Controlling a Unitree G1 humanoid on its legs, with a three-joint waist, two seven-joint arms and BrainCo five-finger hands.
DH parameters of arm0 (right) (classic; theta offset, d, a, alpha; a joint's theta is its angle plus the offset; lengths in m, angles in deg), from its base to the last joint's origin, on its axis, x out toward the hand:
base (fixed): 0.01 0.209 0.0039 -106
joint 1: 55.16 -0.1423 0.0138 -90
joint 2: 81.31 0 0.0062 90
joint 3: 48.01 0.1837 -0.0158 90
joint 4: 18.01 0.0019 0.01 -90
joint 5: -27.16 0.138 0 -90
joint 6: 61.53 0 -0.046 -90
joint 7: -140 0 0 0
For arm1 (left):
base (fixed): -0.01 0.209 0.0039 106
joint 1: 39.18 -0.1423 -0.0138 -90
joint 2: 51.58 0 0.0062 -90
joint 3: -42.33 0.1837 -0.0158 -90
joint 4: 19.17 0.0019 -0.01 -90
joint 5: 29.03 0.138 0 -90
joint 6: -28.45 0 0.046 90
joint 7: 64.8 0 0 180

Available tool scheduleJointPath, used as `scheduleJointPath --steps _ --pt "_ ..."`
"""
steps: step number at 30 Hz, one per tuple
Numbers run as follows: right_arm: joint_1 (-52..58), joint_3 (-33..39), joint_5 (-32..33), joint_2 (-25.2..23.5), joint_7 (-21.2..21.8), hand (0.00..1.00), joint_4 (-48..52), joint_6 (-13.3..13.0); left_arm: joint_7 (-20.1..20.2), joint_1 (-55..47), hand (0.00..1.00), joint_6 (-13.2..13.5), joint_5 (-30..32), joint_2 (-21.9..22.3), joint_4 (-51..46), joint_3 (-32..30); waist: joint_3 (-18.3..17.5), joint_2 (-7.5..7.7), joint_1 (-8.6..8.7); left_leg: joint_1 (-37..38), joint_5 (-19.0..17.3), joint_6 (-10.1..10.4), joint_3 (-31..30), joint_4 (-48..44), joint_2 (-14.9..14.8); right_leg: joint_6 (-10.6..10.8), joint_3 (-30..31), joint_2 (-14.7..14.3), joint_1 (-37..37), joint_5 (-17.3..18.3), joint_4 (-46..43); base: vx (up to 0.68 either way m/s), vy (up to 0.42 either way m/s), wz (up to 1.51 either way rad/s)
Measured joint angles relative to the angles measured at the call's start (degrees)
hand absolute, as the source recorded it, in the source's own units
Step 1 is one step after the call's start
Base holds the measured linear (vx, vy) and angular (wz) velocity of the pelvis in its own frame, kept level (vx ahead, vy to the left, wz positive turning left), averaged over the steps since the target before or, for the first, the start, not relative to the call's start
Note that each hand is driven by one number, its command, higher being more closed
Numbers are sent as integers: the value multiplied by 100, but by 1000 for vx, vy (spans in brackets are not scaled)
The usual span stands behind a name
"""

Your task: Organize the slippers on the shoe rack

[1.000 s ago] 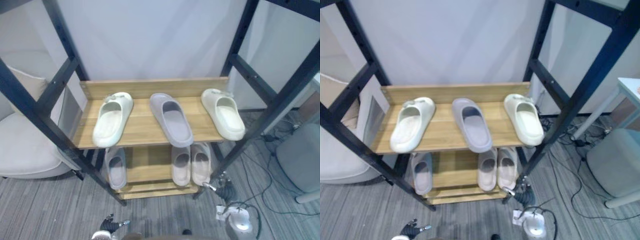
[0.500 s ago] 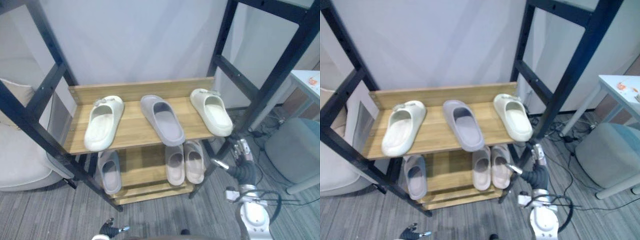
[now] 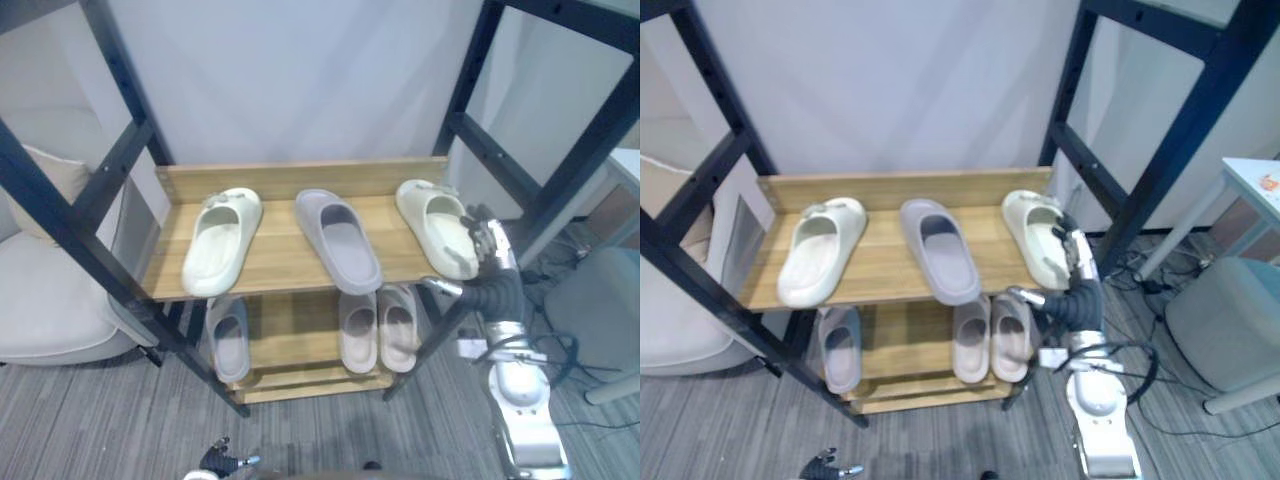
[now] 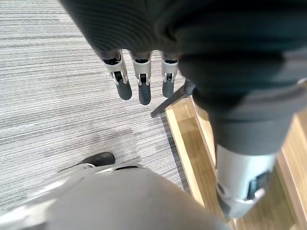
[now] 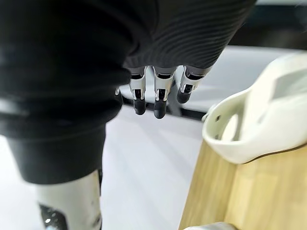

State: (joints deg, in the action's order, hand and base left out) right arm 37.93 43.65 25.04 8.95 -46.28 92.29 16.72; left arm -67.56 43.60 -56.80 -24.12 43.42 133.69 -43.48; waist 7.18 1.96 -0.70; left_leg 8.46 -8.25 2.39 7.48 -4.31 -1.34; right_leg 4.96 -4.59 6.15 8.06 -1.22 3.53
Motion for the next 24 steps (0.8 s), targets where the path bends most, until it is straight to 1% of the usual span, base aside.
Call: scheduleJointPath --steps 2,4,5,8,11,14,22,24 --pt "-279 20 -2 74 -13 0 -326 8 55 -22 0 1 -4 -31 -13 -4 -18 55 -24 -39 11 -15 -36 1 20 3 -32 21 -22 2 0 3 5 10" --pt "-508 21 -12 192 -54 0 -676 61 61 -26 0 0 -29 -46 -25 -5 -19 92 -108 -51 15 -23 -60 6 41 10 -83 42 -21 7 0 -1 3 6" --pt "-584 24 -21 244 -75 0 -792 94 61 -26 0 1 -50 -46 -34 -7 -18 101 -124 -59 18 -28 -80 8 54 18 -101 57 -20 12 0 0 6 16" --pt "-960 39 -46 335 -151 0 -1244 179 62 -30 0 0 -58 -49 -42 -7 -19 108 -137 -161 47 -72 -175 10 115 41 -163 109 -76 28 -16 1 12 17" --pt "-1313 40 -244 437 -185 0 -1668 329 61 -33 0 1 -185 -50 -60 -7 -10 125 -200 -235 58 -86 -210 7 135 41 -211 120 -131 27 -16 6 5 6" --pt "-1610 40 -251 462 -241 0 -2033 402 61 -37 0 -3 -238 -49 -92 -6 -6 132 -243 -248 58 -87 -245 8 135 41 -256 119 -131 27 -16 10 -13 5" --pt "-2154 -41 -436 656 -258 0 -2649 497 59 -64 0 2 -285 -60 -164 -43 21 172 -292 -349 66 -98 -302 6 147 37 -290 120 -213 24 -16 -1 -3 1" --pt "-2326 -218 -451 699 -246 0 -2882 531 58 -71 0 2 -288 -57 -172 -55 26 174 -294 -354 66 -98 -324 8 147 37 -309 119 -211 25 -12 0 0 0"
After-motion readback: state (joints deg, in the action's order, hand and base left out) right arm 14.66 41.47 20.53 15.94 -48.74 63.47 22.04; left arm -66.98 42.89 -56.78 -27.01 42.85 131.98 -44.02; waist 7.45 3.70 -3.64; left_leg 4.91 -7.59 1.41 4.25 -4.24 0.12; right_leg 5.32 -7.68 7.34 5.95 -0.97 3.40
